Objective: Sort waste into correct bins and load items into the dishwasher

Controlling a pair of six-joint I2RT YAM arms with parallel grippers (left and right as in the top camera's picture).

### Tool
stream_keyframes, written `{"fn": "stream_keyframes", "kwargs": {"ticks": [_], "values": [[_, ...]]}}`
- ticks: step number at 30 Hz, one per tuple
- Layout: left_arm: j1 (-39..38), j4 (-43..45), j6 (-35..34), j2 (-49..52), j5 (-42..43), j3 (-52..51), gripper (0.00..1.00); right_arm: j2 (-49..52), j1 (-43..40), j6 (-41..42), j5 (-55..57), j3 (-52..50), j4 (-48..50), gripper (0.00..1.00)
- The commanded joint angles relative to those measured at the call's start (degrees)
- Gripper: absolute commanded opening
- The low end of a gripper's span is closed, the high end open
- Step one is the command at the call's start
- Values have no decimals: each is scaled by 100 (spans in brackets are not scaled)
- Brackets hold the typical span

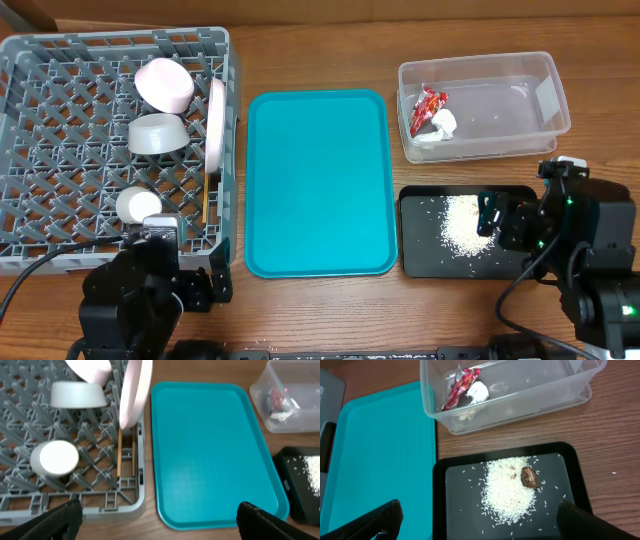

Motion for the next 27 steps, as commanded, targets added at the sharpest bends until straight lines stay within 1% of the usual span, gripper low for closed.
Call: {"fn": "stream_keyframes", "kwargs": {"ticks": [1, 8, 11, 13, 15, 19, 20, 27], "values": [[-26, -153, 24, -39, -79, -52, 100, 63, 2, 42, 92, -44, 24, 100], [-26, -396, 24, -39, -79, -52, 100, 251, 2, 42, 92, -44, 31, 100], [-26, -396, 24, -39, -79, -52, 100, 372, 2, 26, 101, -44, 31, 100], [-26, -396, 24, -39, -79, -52, 100, 387, 2, -90, 376, -61, 46, 100], [-26, -396, 24, -39, -79, -52, 100, 328, 2, -35, 310, -72, 90, 100], [-26, -396, 24, -39, -79, -52, 100, -179, 2, -24, 175, -400, 944, 100], [-26, -396, 24, -39, -79, -52, 100, -566, 2, -24, 155, -732, 1432, 100], [-26, -396, 24, -39, -79, -52, 100, -2483, 225, -24, 92, -2811, 3842, 100]]}}
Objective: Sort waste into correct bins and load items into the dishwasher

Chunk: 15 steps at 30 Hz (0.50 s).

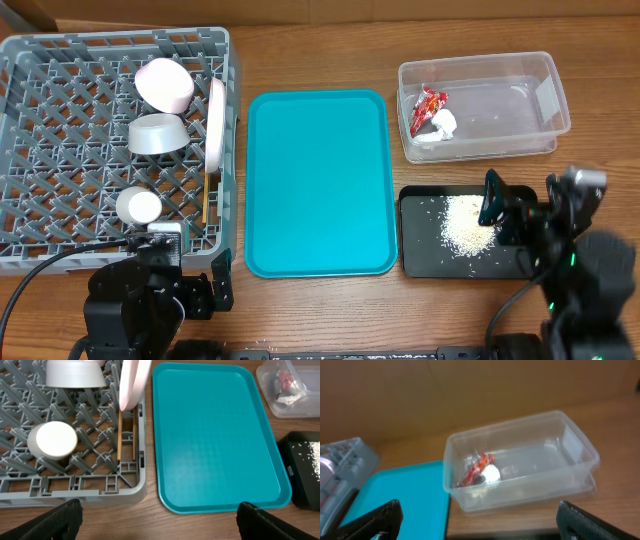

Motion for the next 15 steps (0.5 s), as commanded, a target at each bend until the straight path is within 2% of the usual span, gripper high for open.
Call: {"fn": "stream_keyframes", "kwargs": {"ticks": [1, 6, 10, 12, 15], "values": [[-26, 4, 24, -39, -79, -33, 100, -994, 256, 2, -42, -1174, 938, 100], [-26, 4, 24, -39, -79, -33, 100, -2076, 629, 2, -44, -2647, 2579, 100], [-26, 4, 24, -39, -79, -33, 100, -2562, 697, -4, -57, -3536, 3698, 100], [-26, 4, 24, -39, -79, -33, 100, -2789, 695, -101, -61, -3799, 3733, 100], [-26, 4, 24, -39, -79, -33, 100, -2802, 684, -634, -313, -3781, 3185, 100]]}}
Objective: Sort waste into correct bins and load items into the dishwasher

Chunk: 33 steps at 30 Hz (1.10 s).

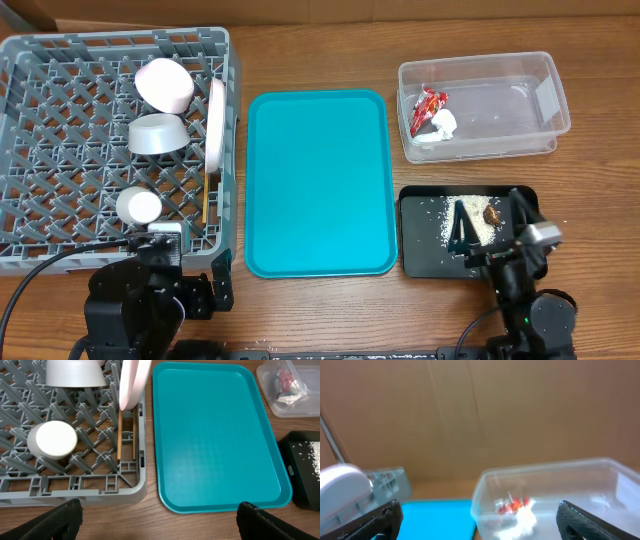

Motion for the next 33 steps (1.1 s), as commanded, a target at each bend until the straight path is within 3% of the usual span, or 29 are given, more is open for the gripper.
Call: {"fn": "stream_keyframes", "kwargs": {"ticks": [1, 4, 33], "values": [[-26, 2, 24, -39, -76, -15, 100, -92, 9, -743, -315, -59, -365, 100], [-26, 2, 24, -39, -76, -15, 100, -90, 4, -1091, -470, -59, -857, 100], [-26, 2, 24, -39, -76, -15, 100, -90, -474, -1113, -433, -57, -839, 100]]}}
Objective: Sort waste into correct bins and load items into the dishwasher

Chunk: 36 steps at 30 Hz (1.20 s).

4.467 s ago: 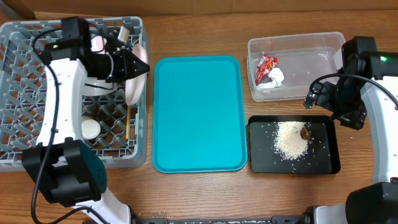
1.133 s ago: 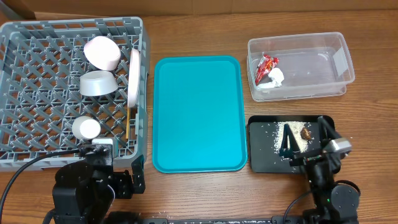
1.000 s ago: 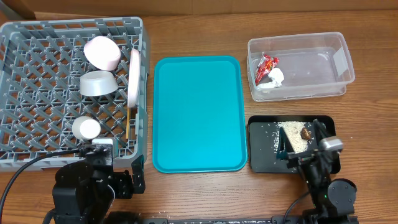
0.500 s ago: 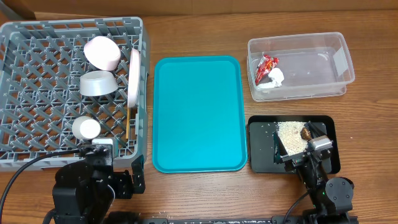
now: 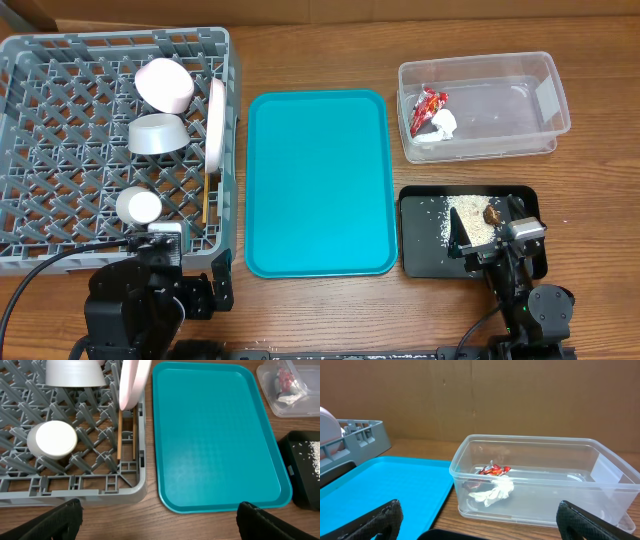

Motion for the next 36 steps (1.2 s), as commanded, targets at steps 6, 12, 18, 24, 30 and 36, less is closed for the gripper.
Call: {"fn": "stream_keyframes", "kwargs": {"ticks": [6, 12, 18, 24, 30, 36], "values": [[-26, 2, 24, -39, -76, -15, 100, -68, -17, -39, 4, -59, 31, 100], [-26, 2, 24, -39, -76, -15, 100, -68, -17, -39, 4, -59, 31, 100], [-26, 2, 24, -39, -76, -15, 100, -68, -17, -39, 4, -59, 31, 100], [26, -74, 116, -122, -223, -20, 100, -68, -17, -39, 4, -59, 31, 100], [37, 1427, 199, -1054, -144, -1241, 100, -68, -17, -39, 7, -59, 31, 100], [37, 3495, 195, -2218, 256, -3254, 100, -68, -17, -39, 4, -57, 31, 100]]}}
